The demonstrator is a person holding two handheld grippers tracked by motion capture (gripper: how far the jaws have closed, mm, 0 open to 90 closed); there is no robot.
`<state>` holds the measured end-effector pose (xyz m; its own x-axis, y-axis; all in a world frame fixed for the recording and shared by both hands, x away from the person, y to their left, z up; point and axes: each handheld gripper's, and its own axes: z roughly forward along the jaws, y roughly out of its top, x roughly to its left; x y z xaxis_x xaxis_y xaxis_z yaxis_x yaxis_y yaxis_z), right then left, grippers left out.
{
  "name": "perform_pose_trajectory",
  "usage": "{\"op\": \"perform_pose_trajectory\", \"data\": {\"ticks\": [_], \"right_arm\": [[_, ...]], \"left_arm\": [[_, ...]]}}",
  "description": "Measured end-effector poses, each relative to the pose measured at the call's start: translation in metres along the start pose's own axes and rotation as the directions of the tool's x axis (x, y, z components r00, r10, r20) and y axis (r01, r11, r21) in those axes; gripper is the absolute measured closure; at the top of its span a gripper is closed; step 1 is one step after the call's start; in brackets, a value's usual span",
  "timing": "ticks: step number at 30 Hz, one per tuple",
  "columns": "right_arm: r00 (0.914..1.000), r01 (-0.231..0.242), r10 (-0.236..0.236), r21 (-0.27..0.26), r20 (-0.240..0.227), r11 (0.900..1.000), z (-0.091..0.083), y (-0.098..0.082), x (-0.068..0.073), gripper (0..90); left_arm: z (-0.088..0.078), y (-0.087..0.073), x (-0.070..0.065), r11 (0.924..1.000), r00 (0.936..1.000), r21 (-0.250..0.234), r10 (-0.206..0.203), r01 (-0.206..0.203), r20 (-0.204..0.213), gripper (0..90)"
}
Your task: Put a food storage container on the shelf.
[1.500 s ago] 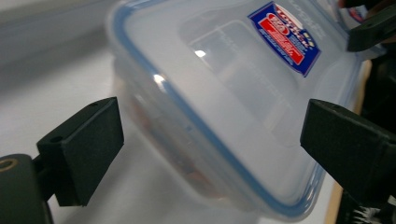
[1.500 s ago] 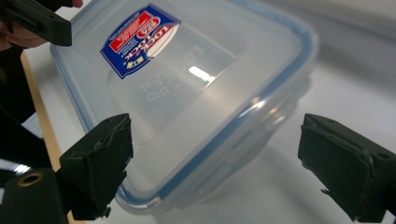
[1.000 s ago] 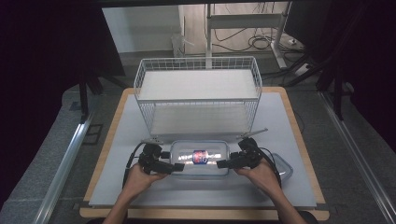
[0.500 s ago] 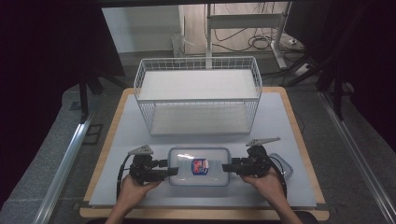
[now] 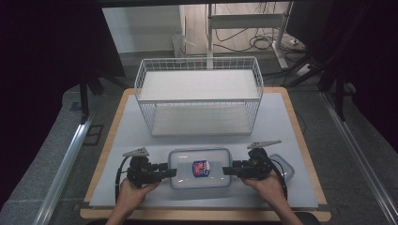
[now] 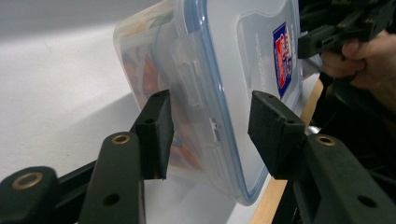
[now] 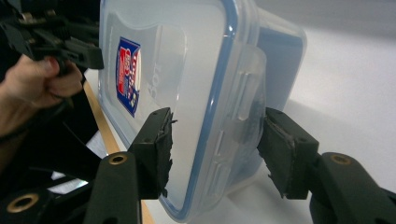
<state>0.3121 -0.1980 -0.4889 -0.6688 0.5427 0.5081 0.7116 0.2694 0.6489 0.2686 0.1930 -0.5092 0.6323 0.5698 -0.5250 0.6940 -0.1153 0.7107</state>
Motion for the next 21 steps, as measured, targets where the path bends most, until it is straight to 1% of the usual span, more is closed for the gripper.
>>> {"op": "perform_pose_trajectory", "data": {"ticks": [1, 2, 3, 5, 8, 10, 11, 12, 15, 21], "right_arm": [[1.0, 0.0, 0.0, 0.0, 0.0, 1.0, 0.0, 0.0, 0.0, 46.5], [0.9994, -0.033, 0.032, -0.016, -0.009, 0.999, 0.0, -0.002, -0.001, 47.5], [0.9994, -0.033, 0.032, -0.016, -0.009, 0.999, 0.0, -0.002, -0.001, 47.5], [0.9988, -0.048, 0.048, -0.019, -0.003, 0.999, -0.001, -0.002, 0.0, 47.8], [0.9983, -0.056, 0.057, -0.027, 0.01, 0.998, -0.001, -0.003, 0.002, 47.9], [0.9983, -0.053, 0.053, -0.029, 0.022, 0.998, -0.001, -0.003, 0.004, 48.3], [0.9989, -0.036, 0.037, -0.039, 0.028, 0.999, -0.001, -0.003, 0.005, 49.6], [0.9988, -0.042, 0.043, -0.045, 0.023, 0.998, -0.002, -0.003, 0.004, 49.9], [0.9991, -0.034, 0.035, -0.05, 0.025, 0.998, -0.002, -0.002, 0.004, 49.9], [0.9996, -0.006, 0.008, -0.077, 0.026, 0.997, -0.006, 0.003, 0.007, 49.9]], "left_arm": [[0.0, 0.0, 0.0, 1.0, 1.0, 0.0, 0.0, 0.0, 0.0, 51.3], [0.001, 0.0, 0.0, 0.9998, 0.9999, -0.01, -0.014, 0.014, -0.002, 51.4], [0.001, 0.0, 0.0, 0.9998, 0.9999, -0.01, -0.014, 0.014, -0.002, 51.6], [0.002, 0.001, 0.001, 0.9991, 0.9993, -0.022, -0.037, 0.037, -0.001, 51.6], [0.003, 0.003, 0.0, 0.9985, 0.9988, -0.025, -0.048, 0.048, -0.009, 51.4], [0.003, 0.004, 0.0, 0.998, 0.9983, -0.032, -0.056, 0.055, -0.016, 51.4], [0.002, 0.005, 0.0, 0.998, 0.9984, -0.038, -0.052, 0.051, -0.022, 51.8], [0.002, 0.006, 0.0, 0.9983, 0.9987, -0.041, -0.043, 0.042, -0.028, 52.2], [0.002, 0.007, 0.0, 0.9982, 0.9986, -0.043, -0.044, 0.043, -0.03, 52.2], [-0.002, 0.015, -0.003, 0.9978, 0.9994, -0.063, -0.022, 0.02, -0.025, 52.4]]}}
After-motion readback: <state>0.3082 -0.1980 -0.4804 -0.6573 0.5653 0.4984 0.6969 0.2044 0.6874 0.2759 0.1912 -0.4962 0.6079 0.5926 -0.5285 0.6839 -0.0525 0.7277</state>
